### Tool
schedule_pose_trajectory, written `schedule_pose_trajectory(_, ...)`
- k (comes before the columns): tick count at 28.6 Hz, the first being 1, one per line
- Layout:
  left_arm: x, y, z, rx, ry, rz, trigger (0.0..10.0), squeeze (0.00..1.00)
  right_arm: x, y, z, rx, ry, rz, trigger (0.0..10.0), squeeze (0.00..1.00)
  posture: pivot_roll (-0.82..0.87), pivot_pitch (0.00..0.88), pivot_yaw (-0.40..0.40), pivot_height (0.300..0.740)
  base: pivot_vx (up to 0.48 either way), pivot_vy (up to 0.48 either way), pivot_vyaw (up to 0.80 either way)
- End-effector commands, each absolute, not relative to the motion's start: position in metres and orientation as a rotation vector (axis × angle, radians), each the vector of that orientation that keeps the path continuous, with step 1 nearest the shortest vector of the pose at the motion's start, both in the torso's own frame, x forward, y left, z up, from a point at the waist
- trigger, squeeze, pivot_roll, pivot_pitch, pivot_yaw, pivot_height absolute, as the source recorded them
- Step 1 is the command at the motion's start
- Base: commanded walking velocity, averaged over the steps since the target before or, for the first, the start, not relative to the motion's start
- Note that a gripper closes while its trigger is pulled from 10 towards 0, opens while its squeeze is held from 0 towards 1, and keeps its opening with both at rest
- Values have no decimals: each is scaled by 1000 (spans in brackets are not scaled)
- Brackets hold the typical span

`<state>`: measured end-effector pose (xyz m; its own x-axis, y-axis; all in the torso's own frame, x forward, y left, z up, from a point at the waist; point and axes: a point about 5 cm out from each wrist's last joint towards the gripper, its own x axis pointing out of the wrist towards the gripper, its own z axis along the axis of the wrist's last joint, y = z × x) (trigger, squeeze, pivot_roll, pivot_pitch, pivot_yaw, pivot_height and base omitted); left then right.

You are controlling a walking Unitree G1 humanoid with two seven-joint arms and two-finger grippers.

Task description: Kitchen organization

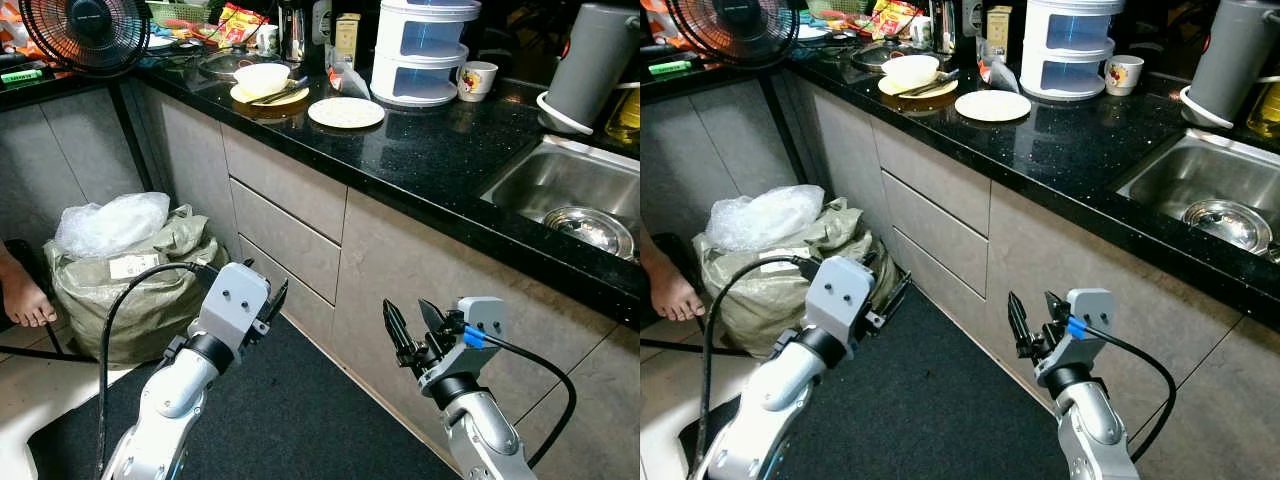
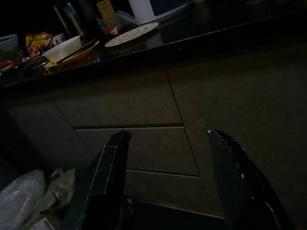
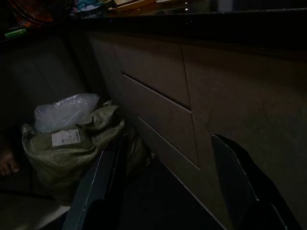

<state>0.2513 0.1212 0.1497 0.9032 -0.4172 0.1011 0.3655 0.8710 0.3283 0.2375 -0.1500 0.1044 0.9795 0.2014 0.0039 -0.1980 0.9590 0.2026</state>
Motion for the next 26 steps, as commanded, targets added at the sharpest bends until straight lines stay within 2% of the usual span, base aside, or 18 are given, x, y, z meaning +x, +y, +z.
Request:
schedule_pose_trajectory(1,250,121,151,312,-176,-407,10000,0,238,-149,106,200,19,209,10000,0,38,0,-44,740,0,0,0)
schedule_pose_trajectory(26,248,121,151,320,-182,-401,10000,0,238,-149,106,202,24,216,10000,0,39,0,-53,740,0,0,0)
